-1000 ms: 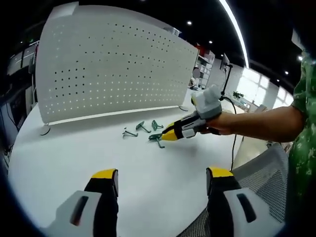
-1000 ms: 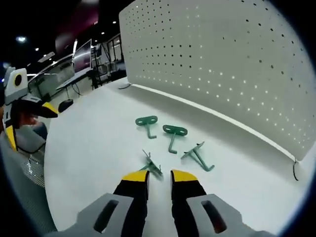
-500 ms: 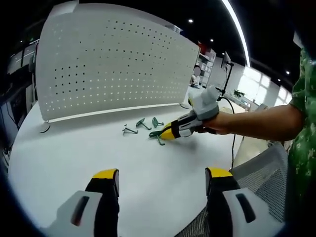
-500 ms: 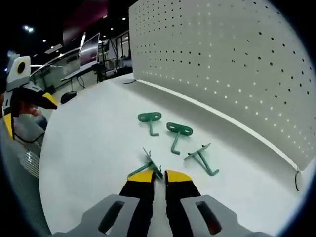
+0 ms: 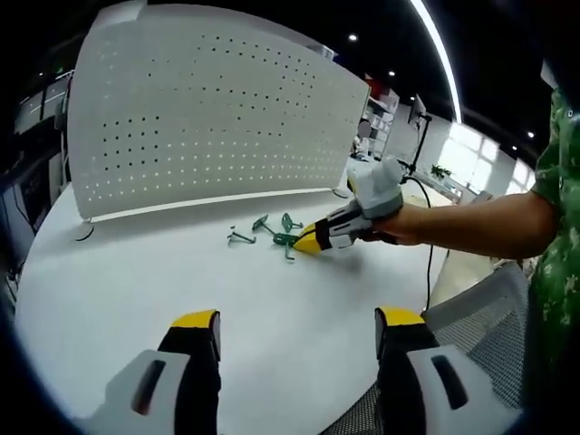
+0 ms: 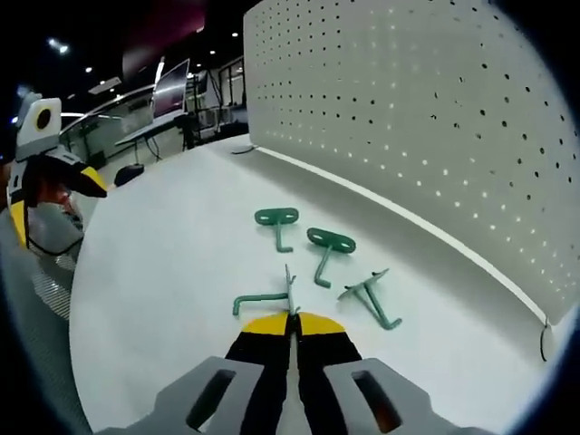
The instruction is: Insert the hook assembly into the mounting plate slot until the hook locks in place.
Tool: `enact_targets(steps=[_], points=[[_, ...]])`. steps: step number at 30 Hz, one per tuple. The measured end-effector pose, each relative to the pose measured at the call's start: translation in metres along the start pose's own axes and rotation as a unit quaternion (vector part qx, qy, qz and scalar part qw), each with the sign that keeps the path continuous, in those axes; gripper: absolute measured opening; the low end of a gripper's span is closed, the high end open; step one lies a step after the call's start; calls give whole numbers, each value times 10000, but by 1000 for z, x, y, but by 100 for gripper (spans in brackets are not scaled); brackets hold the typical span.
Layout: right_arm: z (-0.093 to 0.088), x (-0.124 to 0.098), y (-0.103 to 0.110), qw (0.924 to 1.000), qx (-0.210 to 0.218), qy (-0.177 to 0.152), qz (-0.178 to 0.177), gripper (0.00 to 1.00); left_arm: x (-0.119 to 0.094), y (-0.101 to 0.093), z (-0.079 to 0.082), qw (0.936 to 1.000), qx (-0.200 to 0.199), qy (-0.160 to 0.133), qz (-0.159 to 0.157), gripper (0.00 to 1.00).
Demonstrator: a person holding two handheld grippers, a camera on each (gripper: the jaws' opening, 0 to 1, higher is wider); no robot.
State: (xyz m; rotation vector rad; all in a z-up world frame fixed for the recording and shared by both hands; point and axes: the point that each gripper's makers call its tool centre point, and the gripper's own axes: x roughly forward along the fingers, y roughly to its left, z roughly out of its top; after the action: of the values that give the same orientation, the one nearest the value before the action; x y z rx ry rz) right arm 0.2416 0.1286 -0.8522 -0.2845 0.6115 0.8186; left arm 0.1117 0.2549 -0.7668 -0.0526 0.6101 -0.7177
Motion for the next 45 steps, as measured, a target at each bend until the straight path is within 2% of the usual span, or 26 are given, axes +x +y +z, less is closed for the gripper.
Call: enact_targets(steps=[6,27,34,39,45], points=[[3,-4,2,9998,-177,25,-17,0,1,0,0,10000,7,3,-9,71],[33,-24,7,9998,-143,-106,-69,0,4,-7,9,9997,119,-123,-149,69],[42,-30,11,9999,-45,-104,-49,0,6,-10,17,9993,184,-250,-185,67],[56,-39,20,9998,-38,-208,-23,0,4,-11,28,9984,243,-484,-181,64],[80,-48,36,9990,20,-433,83,0,1,-6,37,9969,348,-704,-25,53]])
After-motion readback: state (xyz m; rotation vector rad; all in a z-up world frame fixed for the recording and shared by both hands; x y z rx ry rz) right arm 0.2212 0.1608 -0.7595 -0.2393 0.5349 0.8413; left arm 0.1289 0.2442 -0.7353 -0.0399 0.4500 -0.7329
